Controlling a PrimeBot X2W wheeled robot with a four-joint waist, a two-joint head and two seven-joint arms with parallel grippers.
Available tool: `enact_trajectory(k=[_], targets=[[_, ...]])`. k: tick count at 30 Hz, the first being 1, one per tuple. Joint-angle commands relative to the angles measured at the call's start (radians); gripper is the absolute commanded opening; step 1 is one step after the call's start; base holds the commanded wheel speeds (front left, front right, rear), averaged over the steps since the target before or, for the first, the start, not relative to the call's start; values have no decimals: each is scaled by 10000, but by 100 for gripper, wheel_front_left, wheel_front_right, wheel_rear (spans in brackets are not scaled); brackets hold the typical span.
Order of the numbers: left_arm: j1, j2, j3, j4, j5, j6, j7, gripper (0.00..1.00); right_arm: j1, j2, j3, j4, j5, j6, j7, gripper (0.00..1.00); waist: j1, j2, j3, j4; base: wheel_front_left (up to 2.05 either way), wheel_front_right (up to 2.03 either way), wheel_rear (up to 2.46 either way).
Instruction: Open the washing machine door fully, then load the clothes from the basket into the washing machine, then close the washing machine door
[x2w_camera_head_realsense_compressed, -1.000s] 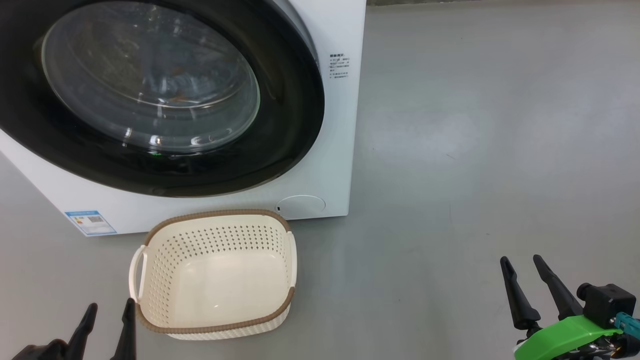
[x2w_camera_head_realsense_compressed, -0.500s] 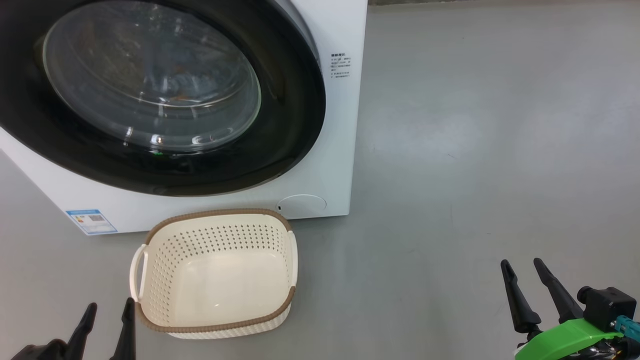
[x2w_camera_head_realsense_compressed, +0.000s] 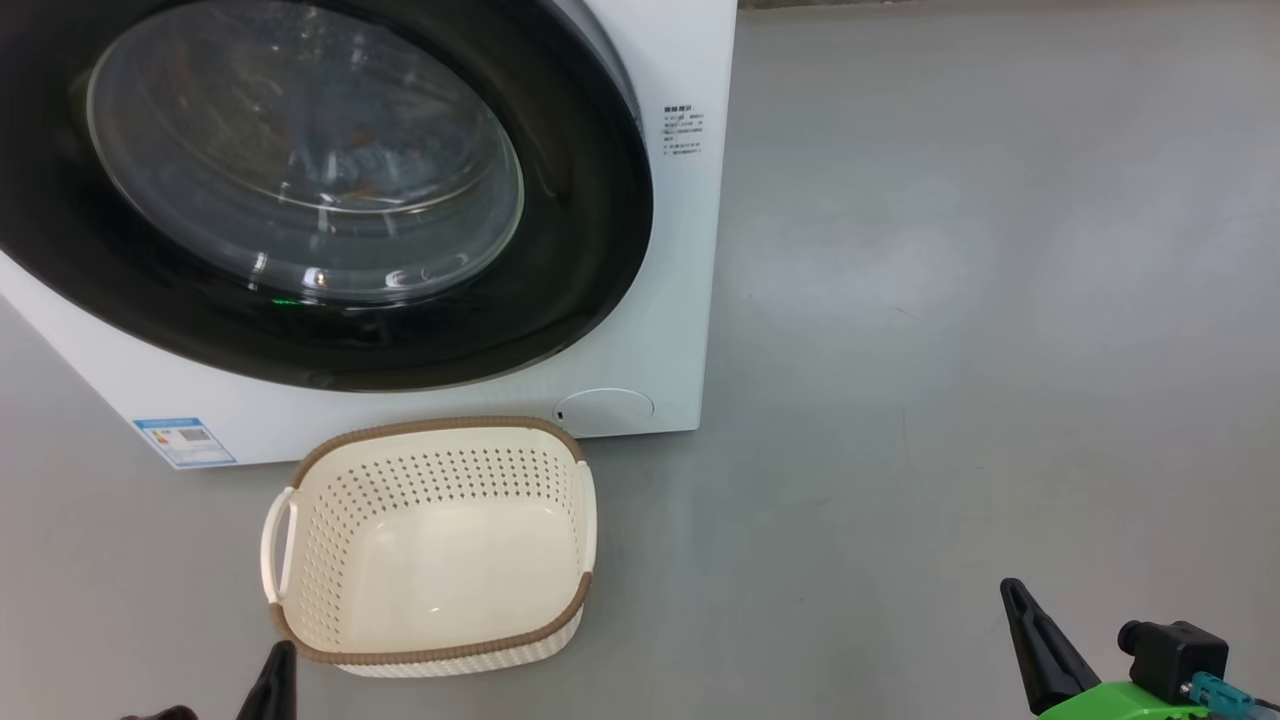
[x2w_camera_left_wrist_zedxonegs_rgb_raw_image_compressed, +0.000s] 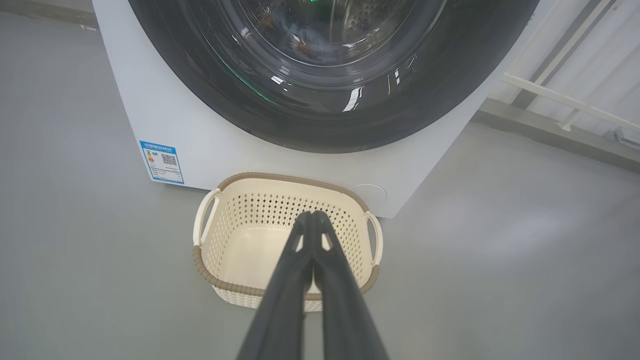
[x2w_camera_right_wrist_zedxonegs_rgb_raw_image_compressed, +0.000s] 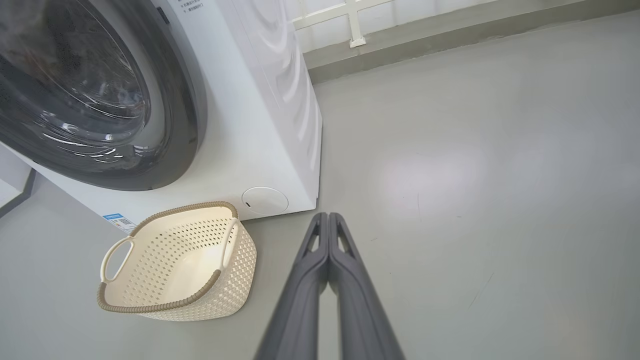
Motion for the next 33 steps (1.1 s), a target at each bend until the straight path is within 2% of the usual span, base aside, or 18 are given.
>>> enact_trajectory(k=[1,4,9,33], targets=[[-60,200,126,-184,-195,-1,24,0,-136,-121,-64,-244,241,0,26,0,5,0,-13,8,0,0,0],[-88,168,169,-200,-466,-1,108,0,-138,-95,-98,-288,531,1,112,0,23,0,-52,24,0,0,0],[-159,117,242,-199,-918,-1,247,0,-167,-50,-153,-337,1012,1,255,0,1,0,-63,48,0,0,0],[-475,-140,620,-273,-3074,-5,932,0,-298,172,-434,-623,3312,4,955,0,0,0,-194,161,0,0,0]])
